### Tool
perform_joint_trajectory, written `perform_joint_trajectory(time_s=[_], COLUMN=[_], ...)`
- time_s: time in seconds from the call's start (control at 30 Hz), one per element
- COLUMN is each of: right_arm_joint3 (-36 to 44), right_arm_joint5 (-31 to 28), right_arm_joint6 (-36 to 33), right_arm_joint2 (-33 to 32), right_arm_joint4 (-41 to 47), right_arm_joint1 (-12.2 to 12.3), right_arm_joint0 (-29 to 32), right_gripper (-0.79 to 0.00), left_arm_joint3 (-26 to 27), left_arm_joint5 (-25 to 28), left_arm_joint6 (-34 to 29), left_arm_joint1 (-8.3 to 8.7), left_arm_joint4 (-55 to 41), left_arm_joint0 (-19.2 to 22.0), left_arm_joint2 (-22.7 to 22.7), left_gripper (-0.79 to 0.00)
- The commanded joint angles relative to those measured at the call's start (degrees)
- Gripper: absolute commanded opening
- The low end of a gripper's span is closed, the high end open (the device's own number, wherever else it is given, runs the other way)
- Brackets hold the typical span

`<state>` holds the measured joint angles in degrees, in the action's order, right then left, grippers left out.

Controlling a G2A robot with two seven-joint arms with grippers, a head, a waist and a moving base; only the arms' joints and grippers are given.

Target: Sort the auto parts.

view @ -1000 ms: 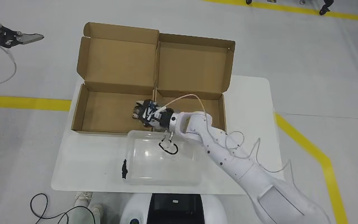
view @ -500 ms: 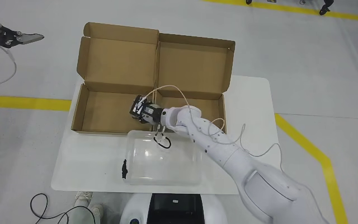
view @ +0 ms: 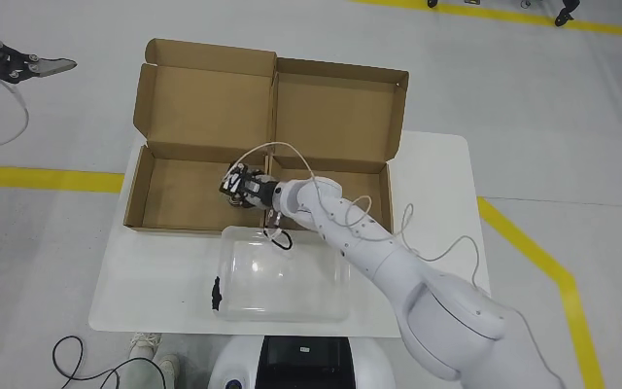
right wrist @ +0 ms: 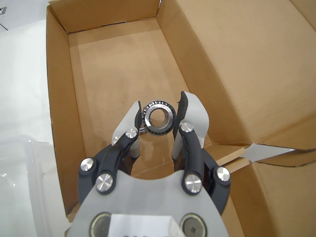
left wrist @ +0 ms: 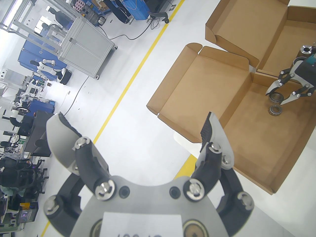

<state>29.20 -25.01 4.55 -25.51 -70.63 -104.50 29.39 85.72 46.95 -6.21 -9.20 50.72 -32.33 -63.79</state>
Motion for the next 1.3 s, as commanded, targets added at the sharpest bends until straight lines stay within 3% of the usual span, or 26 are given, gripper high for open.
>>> perform_joint_trajectory(time_s=[0.0, 0.23, 0.47, 0.63, 0.93, 1.03, 1.1, 1.13, 1.27], right_arm_joint3=[-0.9, -1.9, 0.7, 4.5, 18.4, 25.0, 30.0, 32.5, 42.7], right_arm_joint5=[0.2, -0.1, -3.6, -5.9, -8.5, -9.2, -9.4, -9.4, -10.6], right_arm_joint6=[0.4, 3.4, 8.8, 12.3, 10.7, 8.6, 6.9, 5.8, 2.1], right_arm_joint2=[0.0, -0.2, -1.4, -3.0, -8.1, -10.9, -13.3, -14.6, -20.1], right_arm_joint4=[-0.2, -1.6, -2.2, -3.3, -6.9, -8.4, -9.5, -10.3, -12.4], right_arm_joint1=[-0.4, -1.4, -1.0, 0.6, 5.9, 8.2, 9.8, 10.6, 13.8], right_arm_joint0=[-0.4, -1.2, -1.0, 0.3, 7.1, 11.0, 14.0, 15.7, 22.9], right_gripper=[-0.471, -0.449, -0.397, -0.320, -0.363, -0.228, -0.040, 0.000, 0.000], left_arm_joint3=[0.0, 0.0, 0.0, 0.0, 0.0, 0.0, 0.0, 0.0, 0.0], left_arm_joint5=[0.0, 0.0, 0.0, 0.0, 0.0, 0.0, 0.0, 0.0, 0.0], left_arm_joint6=[0.0, 0.0, 0.0, 0.0, 0.0, 0.0, 0.0, 0.0, 0.0], left_arm_joint1=[0.00, 0.00, 0.00, 0.00, 0.00, 0.00, 0.00, 0.00, 0.00], left_arm_joint4=[0.0, 0.0, 0.0, 0.0, 0.0, 0.0, 0.0, 0.0, 0.0], left_arm_joint0=[0.0, 0.0, 0.0, 0.0, 0.0, 0.0, 0.0, 0.0, 0.0], left_arm_joint2=[0.0, 0.0, 0.0, 0.0, 0.0, 0.0, 0.0, 0.0, 0.0], left_gripper=[0.000, 0.000, 0.000, 0.000, 0.000, 0.000, 0.000, 0.000, 0.000])
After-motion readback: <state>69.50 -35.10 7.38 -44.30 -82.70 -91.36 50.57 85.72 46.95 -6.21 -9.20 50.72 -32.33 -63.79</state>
